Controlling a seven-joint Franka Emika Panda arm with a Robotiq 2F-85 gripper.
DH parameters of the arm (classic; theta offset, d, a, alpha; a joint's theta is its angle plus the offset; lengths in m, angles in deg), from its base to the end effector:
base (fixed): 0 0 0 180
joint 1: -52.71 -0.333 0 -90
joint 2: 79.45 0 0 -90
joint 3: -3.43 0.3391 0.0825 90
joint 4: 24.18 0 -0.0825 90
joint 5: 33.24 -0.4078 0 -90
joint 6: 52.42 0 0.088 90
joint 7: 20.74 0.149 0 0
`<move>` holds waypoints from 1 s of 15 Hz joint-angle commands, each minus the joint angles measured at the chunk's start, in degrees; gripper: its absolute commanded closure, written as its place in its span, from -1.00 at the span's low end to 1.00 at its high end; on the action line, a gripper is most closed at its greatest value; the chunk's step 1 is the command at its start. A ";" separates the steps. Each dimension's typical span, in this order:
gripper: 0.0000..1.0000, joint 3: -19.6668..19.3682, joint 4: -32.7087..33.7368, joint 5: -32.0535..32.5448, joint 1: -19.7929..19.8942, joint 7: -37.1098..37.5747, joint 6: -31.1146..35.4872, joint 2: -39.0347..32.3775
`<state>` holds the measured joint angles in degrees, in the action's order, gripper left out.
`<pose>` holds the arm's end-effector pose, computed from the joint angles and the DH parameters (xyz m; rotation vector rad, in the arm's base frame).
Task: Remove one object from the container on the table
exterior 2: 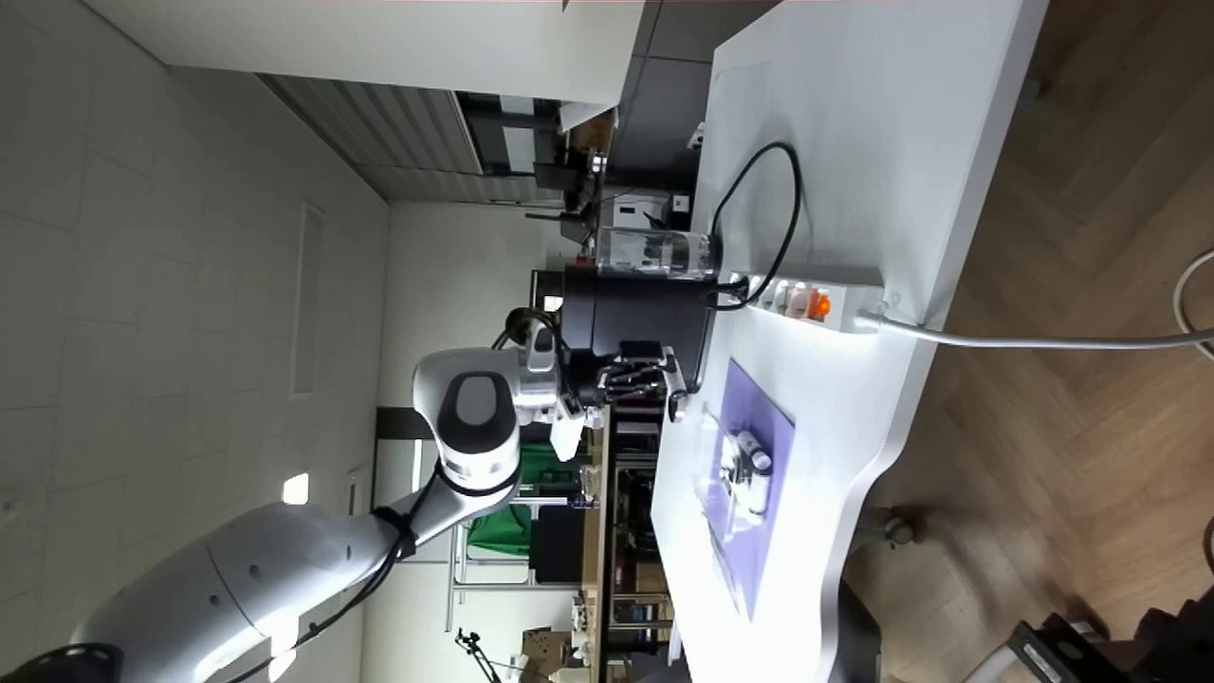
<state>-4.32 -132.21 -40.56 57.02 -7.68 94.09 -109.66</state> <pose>0.6701 -0.1383 0.2035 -3.0160 0.7966 -0.2362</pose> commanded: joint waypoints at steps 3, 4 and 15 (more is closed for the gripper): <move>0.84 2.01 11.33 4.38 6.29 -17.99 -8.02 -8.04; 0.84 2.09 12.96 5.51 6.46 -20.24 -8.95 -9.56; 0.84 7.56 18.68 15.34 6.35 -39.12 -10.03 -17.24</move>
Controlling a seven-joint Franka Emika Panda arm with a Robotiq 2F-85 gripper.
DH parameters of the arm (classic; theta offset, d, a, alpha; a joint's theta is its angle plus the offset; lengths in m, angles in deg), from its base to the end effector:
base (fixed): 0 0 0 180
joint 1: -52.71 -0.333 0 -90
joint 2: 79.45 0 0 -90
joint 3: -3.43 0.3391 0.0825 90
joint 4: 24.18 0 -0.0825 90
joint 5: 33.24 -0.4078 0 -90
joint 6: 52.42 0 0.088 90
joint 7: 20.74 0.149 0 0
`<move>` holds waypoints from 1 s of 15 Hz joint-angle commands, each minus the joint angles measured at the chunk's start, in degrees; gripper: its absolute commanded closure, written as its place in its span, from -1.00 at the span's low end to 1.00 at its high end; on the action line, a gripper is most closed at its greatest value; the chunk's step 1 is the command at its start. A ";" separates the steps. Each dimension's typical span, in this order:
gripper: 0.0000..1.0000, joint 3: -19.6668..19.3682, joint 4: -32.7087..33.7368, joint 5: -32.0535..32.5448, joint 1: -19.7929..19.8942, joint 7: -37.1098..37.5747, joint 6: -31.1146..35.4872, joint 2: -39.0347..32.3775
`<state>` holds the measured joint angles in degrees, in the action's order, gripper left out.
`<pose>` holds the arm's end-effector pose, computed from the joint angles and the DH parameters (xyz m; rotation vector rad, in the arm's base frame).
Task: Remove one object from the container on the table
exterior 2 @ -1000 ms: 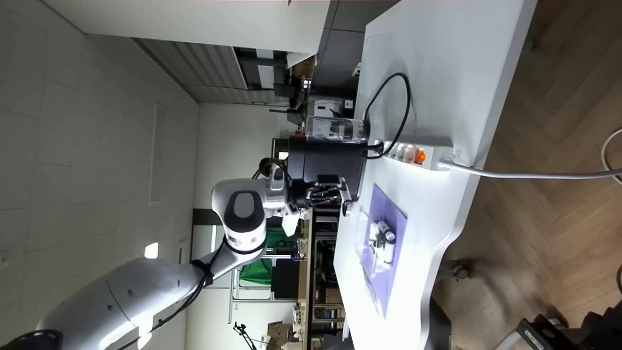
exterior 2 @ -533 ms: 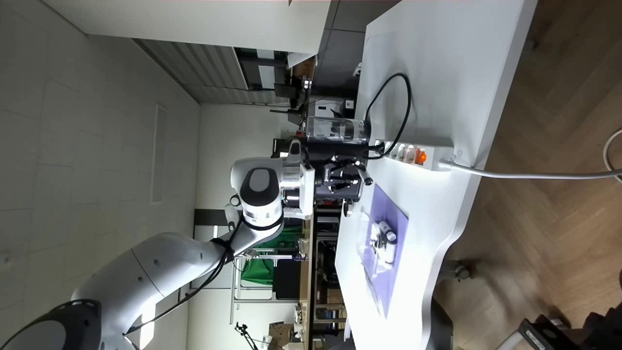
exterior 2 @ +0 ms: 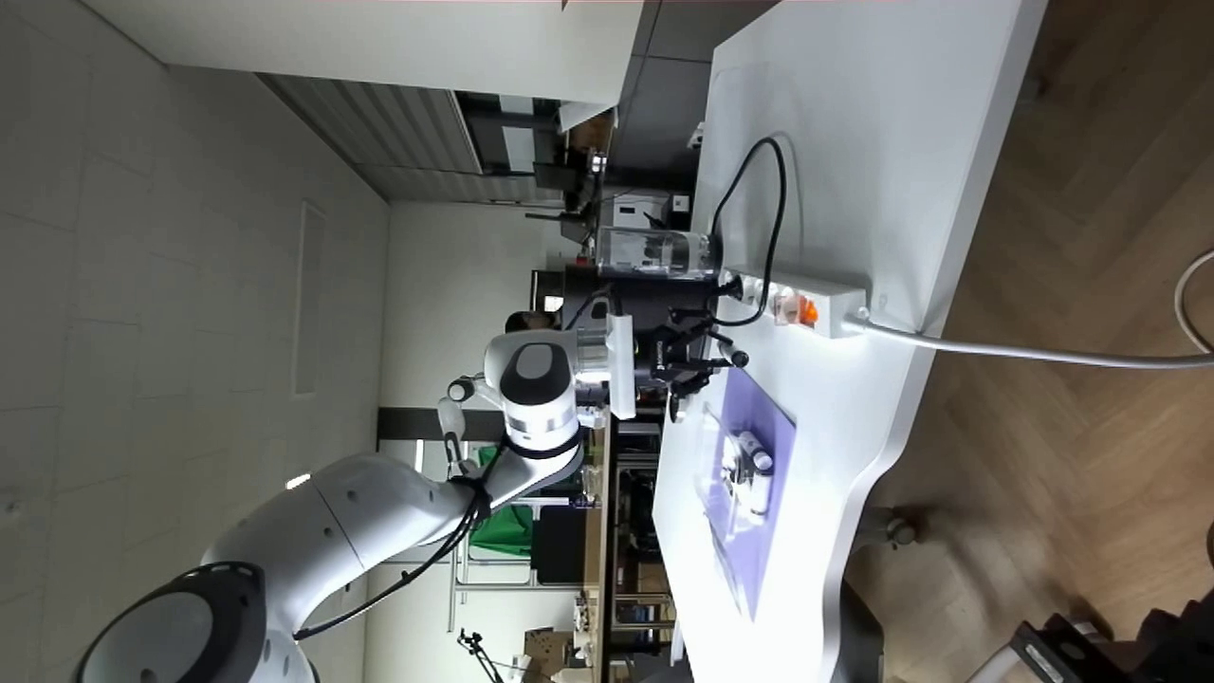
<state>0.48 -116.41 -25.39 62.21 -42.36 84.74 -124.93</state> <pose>0.7048 -0.1575 0.1170 2.9911 0.4159 -0.0715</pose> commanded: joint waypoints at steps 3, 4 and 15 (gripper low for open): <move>0.84 1.85 3.29 1.59 -0.80 -3.00 -1.38 -2.13; 0.84 1.45 3.43 2.33 -1.34 -2.75 -1.35 -1.99; 0.84 -0.35 2.49 6.14 -3.21 1.29 5.26 1.66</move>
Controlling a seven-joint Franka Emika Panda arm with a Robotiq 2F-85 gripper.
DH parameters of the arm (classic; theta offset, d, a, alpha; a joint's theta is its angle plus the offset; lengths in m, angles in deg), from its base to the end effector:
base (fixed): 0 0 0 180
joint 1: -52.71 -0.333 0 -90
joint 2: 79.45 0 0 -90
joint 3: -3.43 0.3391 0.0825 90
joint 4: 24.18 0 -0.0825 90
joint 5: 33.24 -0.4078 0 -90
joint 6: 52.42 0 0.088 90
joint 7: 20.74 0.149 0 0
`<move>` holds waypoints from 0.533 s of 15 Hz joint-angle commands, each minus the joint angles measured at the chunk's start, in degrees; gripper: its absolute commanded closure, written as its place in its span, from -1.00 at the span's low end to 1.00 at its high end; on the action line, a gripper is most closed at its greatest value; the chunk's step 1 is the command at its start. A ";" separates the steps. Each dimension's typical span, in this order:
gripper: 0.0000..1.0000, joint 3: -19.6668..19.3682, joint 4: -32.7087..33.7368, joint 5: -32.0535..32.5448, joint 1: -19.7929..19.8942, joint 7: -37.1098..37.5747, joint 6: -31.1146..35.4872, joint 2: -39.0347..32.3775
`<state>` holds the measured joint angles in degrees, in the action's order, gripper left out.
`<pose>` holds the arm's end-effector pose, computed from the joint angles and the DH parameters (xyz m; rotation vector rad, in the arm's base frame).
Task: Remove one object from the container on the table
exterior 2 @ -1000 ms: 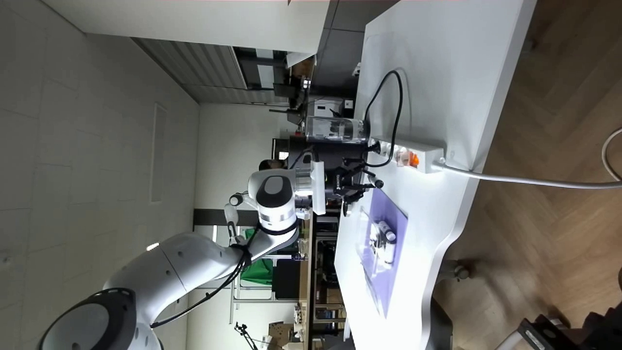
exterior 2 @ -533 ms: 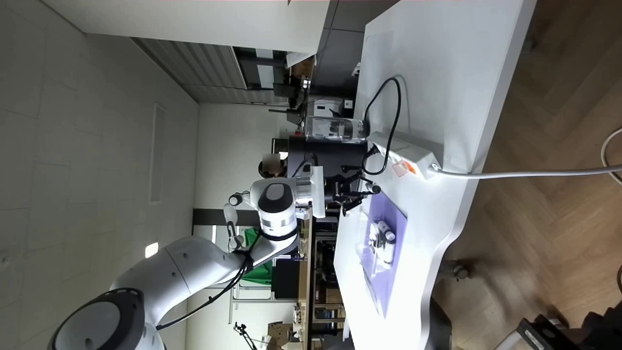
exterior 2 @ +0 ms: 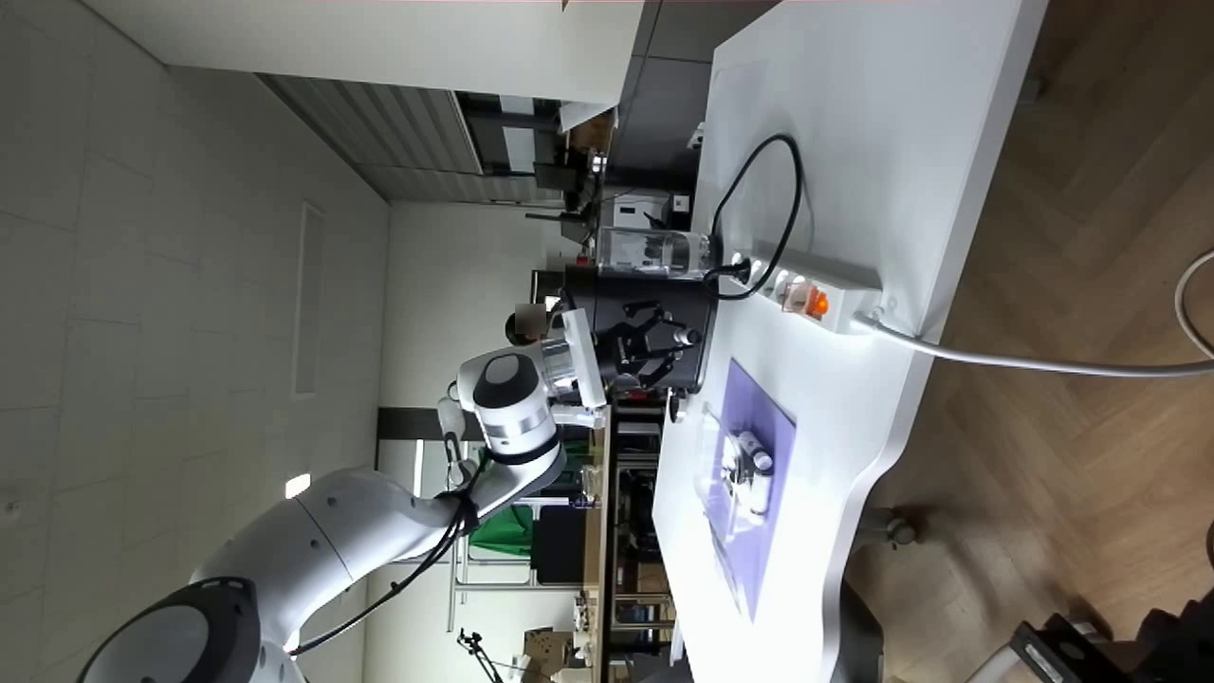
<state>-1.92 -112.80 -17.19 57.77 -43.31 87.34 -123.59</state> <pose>0.7454 -0.1358 0.1688 2.7898 0.6332 0.0611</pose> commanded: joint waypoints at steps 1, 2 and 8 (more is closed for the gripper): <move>0.84 2.82 -1.25 -3.44 1.60 2.45 3.63 -0.06; 0.84 3.72 -1.35 -4.96 2.00 2.37 4.39 -0.58; 0.84 5.98 -0.90 -10.82 2.06 5.02 7.25 -4.59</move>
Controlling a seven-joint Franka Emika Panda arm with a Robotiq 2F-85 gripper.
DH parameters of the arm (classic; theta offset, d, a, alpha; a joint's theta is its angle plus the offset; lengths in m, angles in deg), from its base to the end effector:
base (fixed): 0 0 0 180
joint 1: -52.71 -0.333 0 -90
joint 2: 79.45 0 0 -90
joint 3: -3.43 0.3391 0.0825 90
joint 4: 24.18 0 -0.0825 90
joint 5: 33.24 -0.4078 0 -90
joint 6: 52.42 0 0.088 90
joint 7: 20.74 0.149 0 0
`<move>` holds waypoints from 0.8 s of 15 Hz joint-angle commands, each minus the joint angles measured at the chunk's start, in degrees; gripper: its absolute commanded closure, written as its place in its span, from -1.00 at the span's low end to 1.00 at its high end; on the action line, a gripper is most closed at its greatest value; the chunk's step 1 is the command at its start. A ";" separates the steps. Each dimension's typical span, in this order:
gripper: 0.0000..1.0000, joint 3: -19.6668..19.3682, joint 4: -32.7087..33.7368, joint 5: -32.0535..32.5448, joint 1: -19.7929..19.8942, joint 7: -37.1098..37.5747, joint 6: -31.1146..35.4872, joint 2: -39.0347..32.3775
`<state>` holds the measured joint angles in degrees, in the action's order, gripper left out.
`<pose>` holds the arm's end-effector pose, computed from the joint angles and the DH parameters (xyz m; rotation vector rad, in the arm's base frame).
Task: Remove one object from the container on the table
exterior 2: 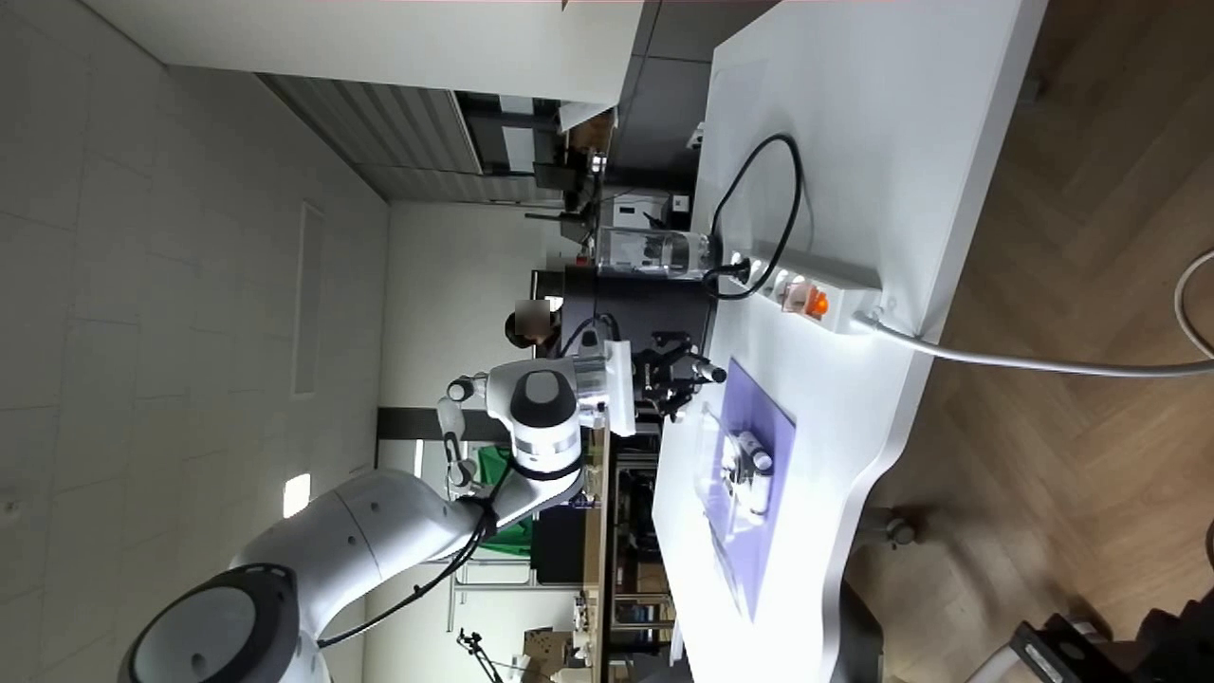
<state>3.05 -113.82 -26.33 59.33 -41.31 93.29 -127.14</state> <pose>0.7465 -0.0924 0.1218 2.9816 0.5027 0.1859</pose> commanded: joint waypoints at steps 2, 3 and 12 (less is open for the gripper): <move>0.84 1.23 0.51 -3.32 0.52 4.84 0.92 -2.06; 0.84 1.58 0.45 -4.16 0.80 5.21 0.82 -2.35; -0.45 0.87 0.59 -6.52 1.15 7.16 0.24 -1.35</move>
<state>3.57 -113.42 -33.29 60.18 -34.36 93.67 -128.38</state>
